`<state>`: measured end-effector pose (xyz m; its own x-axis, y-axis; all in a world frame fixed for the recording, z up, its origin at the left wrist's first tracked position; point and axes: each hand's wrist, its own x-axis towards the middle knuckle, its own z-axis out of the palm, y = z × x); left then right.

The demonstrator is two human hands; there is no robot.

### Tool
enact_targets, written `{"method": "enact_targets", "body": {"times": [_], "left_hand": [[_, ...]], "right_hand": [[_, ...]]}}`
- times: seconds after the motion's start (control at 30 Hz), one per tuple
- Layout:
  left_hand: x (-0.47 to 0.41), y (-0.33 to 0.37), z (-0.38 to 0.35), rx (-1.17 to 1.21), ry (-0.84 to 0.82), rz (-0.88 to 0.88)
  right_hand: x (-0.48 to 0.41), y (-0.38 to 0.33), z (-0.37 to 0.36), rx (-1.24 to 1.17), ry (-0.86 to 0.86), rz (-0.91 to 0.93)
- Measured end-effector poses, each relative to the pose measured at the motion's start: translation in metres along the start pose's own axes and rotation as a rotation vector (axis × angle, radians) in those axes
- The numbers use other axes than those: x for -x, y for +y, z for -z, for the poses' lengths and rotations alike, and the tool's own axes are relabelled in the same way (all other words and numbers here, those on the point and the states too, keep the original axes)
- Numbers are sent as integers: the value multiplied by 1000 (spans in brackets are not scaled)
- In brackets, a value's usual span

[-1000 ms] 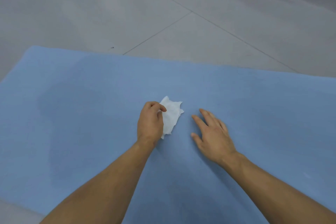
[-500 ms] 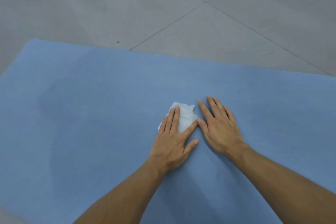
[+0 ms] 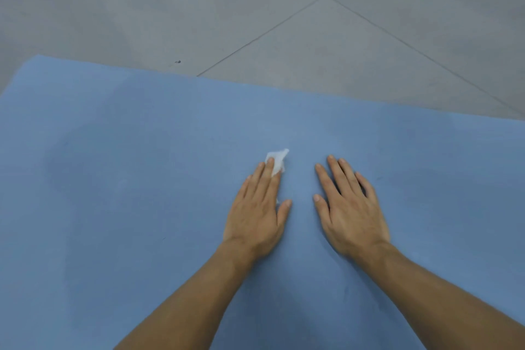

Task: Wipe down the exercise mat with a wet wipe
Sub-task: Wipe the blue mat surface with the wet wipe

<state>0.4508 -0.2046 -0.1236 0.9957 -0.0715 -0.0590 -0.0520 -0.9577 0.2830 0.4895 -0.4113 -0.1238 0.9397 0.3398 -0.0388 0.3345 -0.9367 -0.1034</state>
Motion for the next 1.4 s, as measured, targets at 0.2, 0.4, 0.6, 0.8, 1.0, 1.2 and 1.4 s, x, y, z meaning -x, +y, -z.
{"method": "enact_targets", "body": {"times": [0.2, 0.4, 0.6, 0.8, 1.0, 1.2, 1.4], "left_hand": [[-43, -11, 6, 15, 5, 169], [-18, -3, 7, -57, -73, -228], [-12, -23, 15, -152, -178, -492], [-38, -52, 28, -129, -139, -170], [-42, -90, 43, -109, -123, 24], [-26, -134, 58, -91, -116, 183], [-7, -190, 72, -85, -82, 325]], "right_hand": [[0, -1, 1, -12, -16, -7], [-1, -1, 2, -26, 2, -15], [-2, -2, 2, -15, -26, -17], [-5, -6, 4, -3, -64, -17], [-27, -25, 9, -28, -122, -39], [-68, -91, 5, -81, -144, -21], [-97, -154, 1, -82, -142, 160]]}}
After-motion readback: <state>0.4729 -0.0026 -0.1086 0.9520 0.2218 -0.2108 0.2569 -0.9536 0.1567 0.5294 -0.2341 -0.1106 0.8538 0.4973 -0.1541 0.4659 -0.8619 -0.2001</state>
